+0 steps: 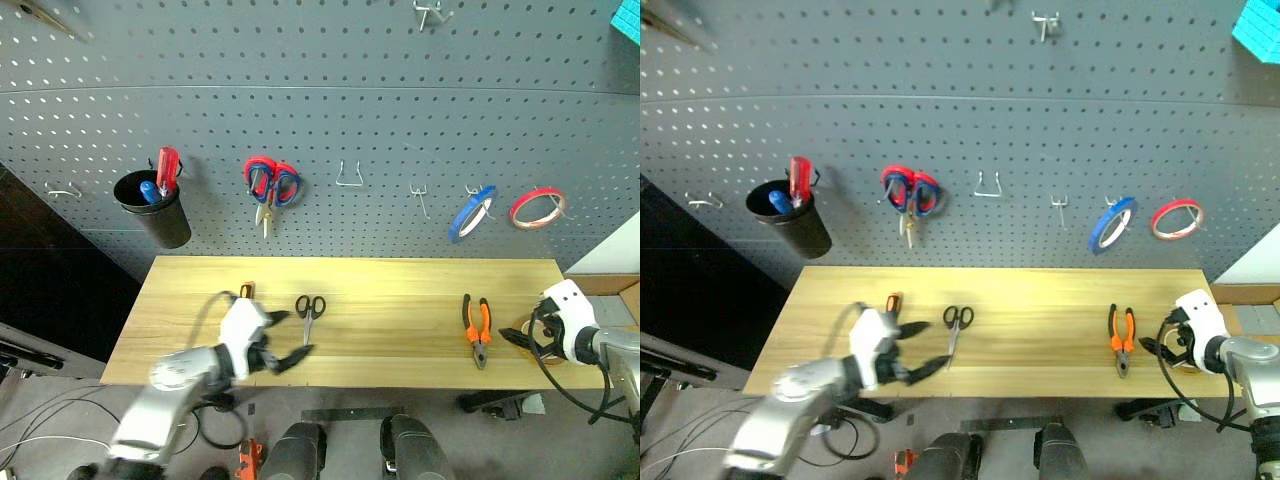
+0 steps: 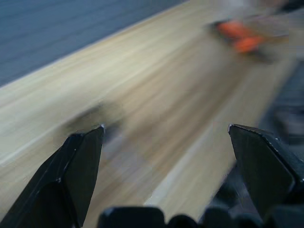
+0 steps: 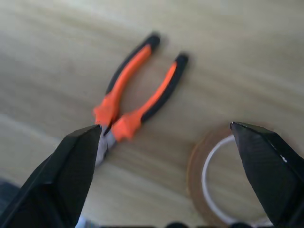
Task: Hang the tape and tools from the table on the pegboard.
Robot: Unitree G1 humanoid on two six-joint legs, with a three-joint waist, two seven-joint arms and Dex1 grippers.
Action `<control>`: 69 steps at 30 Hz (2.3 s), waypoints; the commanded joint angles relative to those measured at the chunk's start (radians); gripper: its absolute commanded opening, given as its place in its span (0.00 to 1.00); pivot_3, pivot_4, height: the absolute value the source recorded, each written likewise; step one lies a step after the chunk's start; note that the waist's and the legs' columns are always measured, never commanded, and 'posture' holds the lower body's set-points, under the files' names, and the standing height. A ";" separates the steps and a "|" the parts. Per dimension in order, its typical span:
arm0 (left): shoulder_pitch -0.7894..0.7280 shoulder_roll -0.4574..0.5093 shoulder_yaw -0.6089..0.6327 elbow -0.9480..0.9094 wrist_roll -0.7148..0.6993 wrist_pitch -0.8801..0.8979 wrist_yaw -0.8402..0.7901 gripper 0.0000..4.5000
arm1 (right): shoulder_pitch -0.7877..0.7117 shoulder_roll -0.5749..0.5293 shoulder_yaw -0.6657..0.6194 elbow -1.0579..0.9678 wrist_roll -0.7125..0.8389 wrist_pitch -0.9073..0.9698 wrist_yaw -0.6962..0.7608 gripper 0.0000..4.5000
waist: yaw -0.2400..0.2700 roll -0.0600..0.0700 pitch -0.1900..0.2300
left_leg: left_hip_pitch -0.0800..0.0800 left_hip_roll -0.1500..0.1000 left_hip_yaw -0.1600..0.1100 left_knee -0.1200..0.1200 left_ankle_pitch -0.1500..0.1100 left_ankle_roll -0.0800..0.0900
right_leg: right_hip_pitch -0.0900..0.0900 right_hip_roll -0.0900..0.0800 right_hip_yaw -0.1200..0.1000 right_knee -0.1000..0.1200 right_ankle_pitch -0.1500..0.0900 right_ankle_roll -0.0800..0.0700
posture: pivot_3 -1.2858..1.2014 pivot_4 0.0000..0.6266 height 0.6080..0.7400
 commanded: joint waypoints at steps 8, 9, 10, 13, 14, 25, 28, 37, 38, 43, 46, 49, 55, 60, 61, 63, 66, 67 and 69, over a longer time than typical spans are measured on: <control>-0.159 -0.173 -0.222 0.158 0.126 -0.056 -0.002 0.99 | -0.084 0.073 -0.001 0.131 -0.030 -0.003 -0.121 1.00 | -0.037 -0.004 0.021 | -0.007 0.001 0.004 0.001 0.000 0.001 | -0.009 0.000 0.002 0.003 0.000 0.000 | 0.45 0.46 1.00; -0.163 -0.176 -0.223 0.153 0.125 -0.054 -0.004 0.99 | -0.102 0.079 0.010 0.157 -0.044 -0.004 -0.140 1.00 | -0.039 -0.004 0.022 | -0.008 0.001 0.004 0.001 0.000 0.001 | -0.010 0.001 0.002 0.003 0.002 -0.003 | 0.45 0.46 1.00; -0.167 -0.177 -0.223 0.148 0.124 -0.050 -0.005 0.99 | -0.120 0.085 0.019 0.184 -0.057 -0.004 -0.156 1.00 | -0.042 -0.004 0.023 | -0.008 0.001 0.004 0.001 0.000 0.001 | -0.010 0.001 0.002 0.003 0.003 -0.005 | 0.45 0.46 1.00; -0.169 -0.171 -0.214 0.123 0.112 -0.032 -0.014 0.99 | -0.182 0.112 0.019 0.270 -0.081 -0.006 -0.220 1.00 | -0.046 -0.006 0.028 | -0.008 0.001 0.004 0.001 0.000 0.001 | -0.010 0.001 0.002 0.003 0.003 -0.005 | 0.45 0.47 1.00; -0.169 -0.169 -0.211 0.114 0.107 -0.026 -0.018 0.99 | -0.202 0.122 0.015 0.296 -0.086 -0.011 -0.240 1.00 | -0.047 -0.007 0.029 | -0.008 0.001 0.004 0.001 0.000 0.001 | -0.010 0.001 0.002 0.003 0.003 -0.005 | 0.45 0.47 1.00; -0.180 -0.126 -0.180 0.045 0.082 0.030 -0.036 1.00 | -0.325 0.220 -0.036 0.535 -0.070 0.091 -0.380 0.80 | -0.048 -0.012 0.040 | -0.009 0.001 0.003 0.002 0.000 0.001 | -0.009 0.001 0.001 0.001 0.004 -0.004 | 0.46 0.48 1.00; -0.194 -0.120 -0.171 0.062 0.078 0.028 -0.044 1.00 | -0.297 0.228 -0.063 0.491 -0.054 0.114 -0.384 0.60 | -0.046 -0.012 0.040 | -0.009 0.001 0.003 0.003 0.000 0.001 | -0.009 0.001 0.001 0.001 0.004 -0.003 | 0.46 0.47 1.00; -0.308 -0.180 -0.107 0.200 0.061 -0.053 -0.047 1.00 | -0.039 0.165 -0.108 -0.002 -0.021 0.187 -0.365 0.03 | -0.034 -0.007 0.037 | -0.011 0.000 0.001 0.003 0.000 0.001 | -0.010 0.001 0.001 0.001 0.005 -0.002 | 0.42 0.39 1.00; -0.318 -0.192 -0.096 0.222 0.057 -0.078 -0.047 1.00 | 0.005 0.158 -0.124 -0.103 -0.001 0.200 -0.348 0.03 | -0.037 -0.006 0.037 | -0.012 0.000 0.001 0.002 0.000 0.001 | -0.011 0.001 0.001 0.001 0.005 -0.002 | 0.42 0.38 1.00; -0.365 -0.245 -0.020 0.321 0.012 -0.165 -0.049 1.00 | 0.222 0.115 -0.245 -0.615 0.161 0.296 -0.224 0.03 | -0.073 -0.001 0.036 | -0.013 0.001 0.005 0.003 -0.001 0.000 | -0.012 0.002 0.001 0.000 0.003 0.006 | 0.38 0.35 1.00; -0.369 -0.263 0.027 0.341 -0.010 -0.249 -0.050 1.00 | 0.244 0.101 -0.293 -0.893 0.302 0.326 -0.163 0.03 | -0.094 -0.002 0.036 | -0.012 0.002 0.007 0.005 -0.001 0.000 | -0.011 0.003 0.001 0.000 0.004 0.008 | 0.36 0.34 1.00; -0.368 -0.243 0.049 0.340 -0.021 -0.277 -0.077 1.00 | 0.112 0.137 -0.235 -1.029 0.382 0.312 -0.202 0.03 | -0.131 -0.002 0.036 | -0.012 0.004 0.007 0.008 -0.001 0.000 | -0.010 0.005 0.001 0.001 0.006 0.010 | 0.36 0.31 1.00; -0.357 -0.213 0.087 0.308 -0.027 -0.308 -0.060 1.00 | -0.153 0.200 0.054 -0.959 0.263 0.236 -0.303 0.03 | -0.153 -0.006 0.031 | -0.013 0.004 0.007 0.017 -0.001 0.001 | -0.009 0.005 0.001 0.001 0.010 0.016 | 0.38 0.25 1.00; -0.285 -0.179 0.133 0.216 -0.029 -0.315 -0.014 1.00 | -0.255 0.271 0.188 -0.832 0.153 0.115 -0.341 0.03 | -0.147 -0.003 0.015 | -0.017 0.002 0.006 0.016 -0.001 0.000 | -0.013 0.005 0.004 0.002 0.015 0.008 | 0.39 0.22 1.00; -0.271 -0.173 0.138 0.198 -0.030 -0.314 -0.007 1.00 | -0.265 0.280 0.210 -0.812 0.134 0.098 -0.346 0.03 | -0.146 -0.002 0.011 | -0.018 0.002 0.005 0.016 -0.001 0.000 | -0.015 0.005 0.004 0.002 0.015 0.008 | 0.39 0.22 1.00; -0.247 -0.162 0.141 0.166 -0.034 -0.307 0.001 1.00 | -0.278 0.300 0.232 -0.772 0.113 0.065 -0.343 0.03 | -0.144 -0.001 0.003 | -0.021 0.003 0.005 0.016 0.000 -0.002 | -0.018 0.005 0.004 0.002 0.015 0.007 | 0.41 0.20 1.00; -0.226 -0.152 0.144 0.137 -0.027 -0.291 0.027 1.00 | -0.301 0.309 0.258 -0.726 0.104 0.061 -0.317 0.03 | -0.132 0.000 -0.011 | -0.029 0.002 0.006 0.016 0.001 -0.004 | -0.028 0.005 0.005 0.004 0.016 0.006 | 0.41 0.19 1.00; -0.223 -0.150 0.146 0.133 -0.023 -0.288 0.036 1.00 | -0.309 0.314 0.266 -0.714 0.106 0.058 -0.307 0.03 | -0.130 0.000 -0.013 | -0.029 0.002 0.007 0.017 0.001 -0.004 | -0.028 0.005 0.005 0.004 0.016 0.005 | 0.42 0.19 1.00; -0.220 -0.146 0.148 0.131 -0.022 -0.283 0.048 1.00 | -0.320 0.322 0.278 -0.697 0.105 0.050 -0.296 0.03 | -0.127 0.000 -0.018 | -0.028 0.002 0.007 0.017 0.001 -0.003 | -0.028 0.005 0.005 0.003 0.017 0.004 | 0.42 0.18 1.00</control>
